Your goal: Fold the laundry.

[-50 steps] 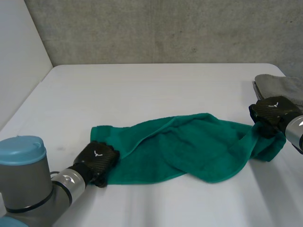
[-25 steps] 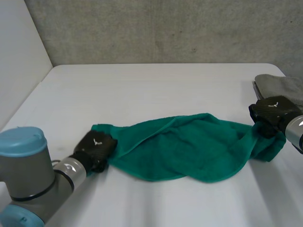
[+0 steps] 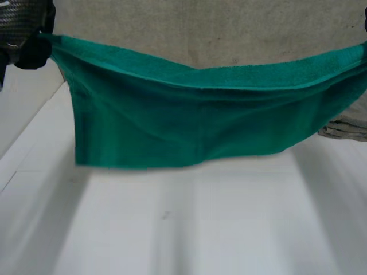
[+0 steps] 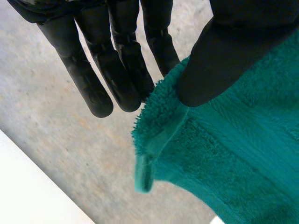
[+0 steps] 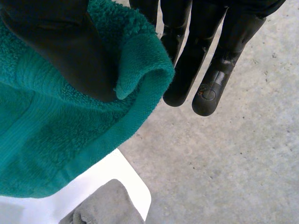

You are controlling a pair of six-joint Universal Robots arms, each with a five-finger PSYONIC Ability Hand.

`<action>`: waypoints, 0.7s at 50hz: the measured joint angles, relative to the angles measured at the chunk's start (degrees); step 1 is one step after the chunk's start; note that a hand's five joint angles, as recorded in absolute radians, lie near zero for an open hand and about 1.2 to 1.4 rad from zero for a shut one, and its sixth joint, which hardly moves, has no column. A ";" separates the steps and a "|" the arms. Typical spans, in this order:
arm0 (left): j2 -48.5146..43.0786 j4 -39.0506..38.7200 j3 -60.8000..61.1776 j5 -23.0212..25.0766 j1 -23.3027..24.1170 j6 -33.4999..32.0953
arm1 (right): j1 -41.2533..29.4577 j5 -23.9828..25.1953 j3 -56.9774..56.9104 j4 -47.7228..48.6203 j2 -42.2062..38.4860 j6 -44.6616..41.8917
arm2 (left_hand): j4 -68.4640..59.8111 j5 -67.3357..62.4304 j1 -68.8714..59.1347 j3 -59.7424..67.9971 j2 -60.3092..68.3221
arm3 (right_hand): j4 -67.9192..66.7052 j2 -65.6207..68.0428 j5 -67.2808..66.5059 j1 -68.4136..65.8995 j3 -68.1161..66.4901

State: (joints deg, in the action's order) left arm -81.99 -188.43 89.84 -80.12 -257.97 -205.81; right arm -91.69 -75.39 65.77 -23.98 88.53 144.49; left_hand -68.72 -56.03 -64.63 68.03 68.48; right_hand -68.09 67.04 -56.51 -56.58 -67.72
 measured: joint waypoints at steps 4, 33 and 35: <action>-5.24 0.26 -0.30 0.10 -0.21 -0.34 | -0.59 -0.28 0.78 -0.07 -2.39 -0.55 | 0.00 0.00 0.00 0.01 0.00 | 0.00 0.00 0.00 0.00 0.00; -41.59 -9.06 -58.33 -14.80 3.92 2.62 | -12.60 -11.43 -28.03 46.45 -31.88 2.54 | -0.04 0.00 0.00 0.29 0.13 | -0.01 0.00 0.00 0.00 0.00; -41.10 -9.45 -57.60 -14.94 3.96 3.12 | -12.72 -11.51 -27.60 46.27 -31.55 2.86 | -0.04 0.01 0.00 0.29 0.13 | -0.01 0.00 0.00 0.00 0.00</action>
State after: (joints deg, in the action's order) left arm -123.09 -197.88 32.24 -95.05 -254.01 -202.69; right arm -104.41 -86.90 38.18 22.29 56.97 147.35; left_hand -68.76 -56.01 -64.62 68.32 68.61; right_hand -68.11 67.04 -56.52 -56.58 -67.72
